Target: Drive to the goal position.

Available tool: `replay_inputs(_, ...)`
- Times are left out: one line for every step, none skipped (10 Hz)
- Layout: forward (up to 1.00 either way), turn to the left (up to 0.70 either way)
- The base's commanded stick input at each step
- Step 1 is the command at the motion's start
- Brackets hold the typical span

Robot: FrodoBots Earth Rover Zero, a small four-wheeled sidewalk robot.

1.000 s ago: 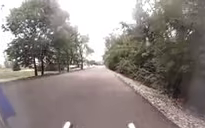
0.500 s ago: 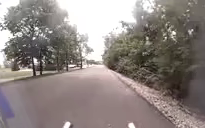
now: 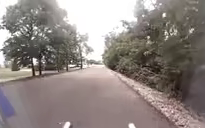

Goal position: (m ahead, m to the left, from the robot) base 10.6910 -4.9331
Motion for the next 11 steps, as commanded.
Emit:
replay_inputs(0.6,0.0)
replay_inputs(0.6,0.0)
replay_inputs(0.6,0.0)
replay_inputs(0.6,0.0)
replay_inputs(0.6,0.0)
replay_inputs(0.6,0.02)
replay_inputs(0.6,0.11)
replay_inputs(0.6,0.15)
replay_inputs(0.6,0.13)
replay_inputs(0.6,0.0)
replay_inputs(0.6,0.0)
